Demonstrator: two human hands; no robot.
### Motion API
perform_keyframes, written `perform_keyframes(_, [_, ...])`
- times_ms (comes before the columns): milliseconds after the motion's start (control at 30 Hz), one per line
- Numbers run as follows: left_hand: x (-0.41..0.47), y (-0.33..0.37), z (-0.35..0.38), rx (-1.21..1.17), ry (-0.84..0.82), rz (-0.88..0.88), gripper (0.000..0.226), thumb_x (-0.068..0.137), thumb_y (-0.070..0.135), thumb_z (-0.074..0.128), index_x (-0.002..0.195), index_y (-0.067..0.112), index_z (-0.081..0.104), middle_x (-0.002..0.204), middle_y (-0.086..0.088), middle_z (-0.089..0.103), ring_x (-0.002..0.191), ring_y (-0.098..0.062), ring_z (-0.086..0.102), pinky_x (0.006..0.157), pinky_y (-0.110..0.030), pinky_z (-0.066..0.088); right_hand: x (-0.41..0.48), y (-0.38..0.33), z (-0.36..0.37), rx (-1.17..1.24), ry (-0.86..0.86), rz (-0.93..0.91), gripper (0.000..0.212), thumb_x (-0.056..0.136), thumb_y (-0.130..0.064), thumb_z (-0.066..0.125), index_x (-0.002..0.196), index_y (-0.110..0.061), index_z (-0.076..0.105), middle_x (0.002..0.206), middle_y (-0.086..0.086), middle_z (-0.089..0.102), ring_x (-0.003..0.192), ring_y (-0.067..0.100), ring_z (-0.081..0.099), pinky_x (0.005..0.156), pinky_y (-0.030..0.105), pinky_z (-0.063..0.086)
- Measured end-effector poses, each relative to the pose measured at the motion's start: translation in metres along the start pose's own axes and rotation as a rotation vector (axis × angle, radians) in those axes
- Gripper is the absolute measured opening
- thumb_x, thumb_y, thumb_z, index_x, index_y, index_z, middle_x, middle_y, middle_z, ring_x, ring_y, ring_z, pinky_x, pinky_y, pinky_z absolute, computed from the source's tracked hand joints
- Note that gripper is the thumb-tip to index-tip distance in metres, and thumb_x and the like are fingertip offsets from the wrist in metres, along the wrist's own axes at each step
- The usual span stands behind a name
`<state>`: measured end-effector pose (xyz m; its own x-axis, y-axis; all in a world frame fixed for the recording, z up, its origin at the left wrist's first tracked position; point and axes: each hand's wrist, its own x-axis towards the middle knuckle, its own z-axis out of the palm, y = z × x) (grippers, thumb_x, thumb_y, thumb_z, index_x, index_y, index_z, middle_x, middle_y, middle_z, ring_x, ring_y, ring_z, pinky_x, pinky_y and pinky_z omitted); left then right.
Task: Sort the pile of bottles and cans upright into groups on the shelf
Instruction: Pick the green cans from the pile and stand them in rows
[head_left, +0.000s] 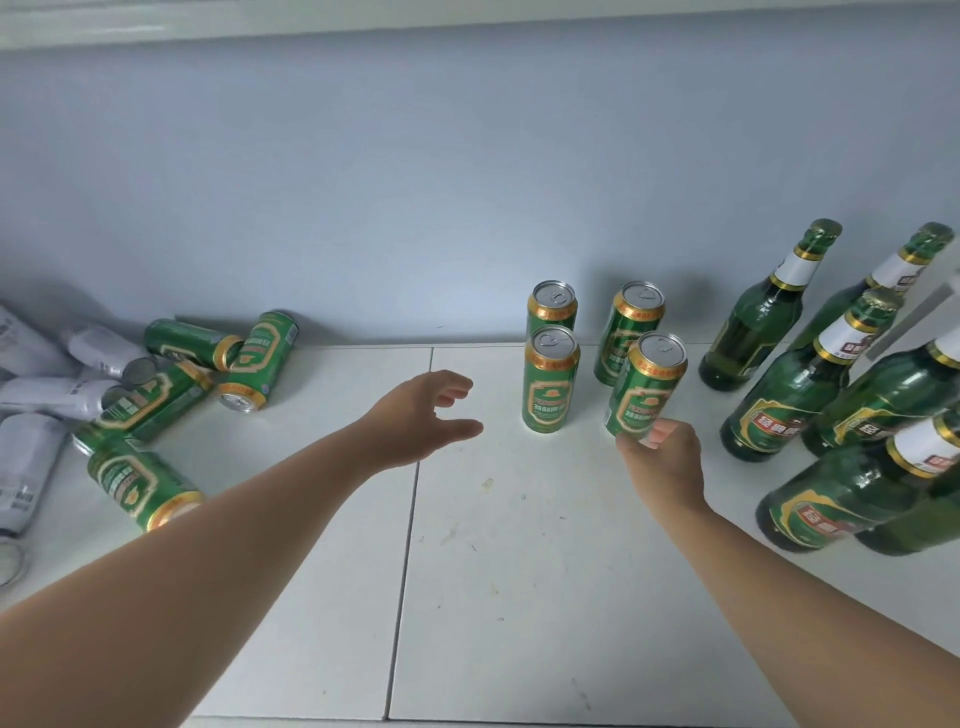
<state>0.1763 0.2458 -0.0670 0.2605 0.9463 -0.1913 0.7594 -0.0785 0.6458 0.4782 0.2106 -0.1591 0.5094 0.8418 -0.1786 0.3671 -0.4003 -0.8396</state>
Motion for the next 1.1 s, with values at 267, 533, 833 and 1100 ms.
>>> perform_keyframes(267, [-0.068,-0.070,-0.029,-0.027,-0.022,-0.014,0.054,0.084,0.042,0.079,0.132,0.028,0.059,0.124,0.014,0.064,0.117,-0.005,0.060,0.102,-0.031,0.050,-0.082,-0.024,0.055,-0.076,-0.091,-0.061,0.049,0.088,-0.027,0.070,0.131,-0.008,0.057,0.129,0.007,0.061,0.117,0.021,0.059,0.093,0.031,0.043])
perform_keyframes(533, [-0.153,-0.151,-0.084,-0.031,0.004,-0.084,0.053,0.085,0.044,0.078,0.132,0.030,0.058,0.123,0.016,0.063,0.116,-0.005,0.060,0.100,-0.036,0.053,-0.173,-0.073,0.141,-0.093,-0.249,-0.208,0.045,0.088,-0.030,0.071,0.128,-0.013,0.060,0.126,0.000,0.062,0.115,0.015,0.060,0.090,0.027,0.041])
perform_keyframes(833, [-0.201,-0.215,-0.114,-0.067,0.081,-0.168,0.046,0.089,0.030,0.077,0.131,0.019,0.061,0.115,0.009,0.065,0.109,-0.012,0.063,0.099,-0.030,0.051,-0.218,-0.111,0.201,-0.185,-0.386,-0.314,0.026,0.088,-0.030,0.068,0.104,-0.012,0.061,0.105,-0.004,0.059,0.100,0.019,0.057,0.078,0.028,0.038])
perform_keyframes(1100, [-0.205,-0.255,-0.145,0.036,0.167,-0.315,0.039,0.093,0.025,0.069,0.131,0.023,0.060,0.121,0.010,0.064,0.108,-0.007,0.060,0.095,-0.024,0.048,-0.188,-0.146,0.242,-0.238,-0.513,-0.315,0.029,0.089,-0.033,0.068,0.114,-0.018,0.063,0.112,-0.004,0.062,0.100,0.015,0.058,0.083,0.028,0.043])
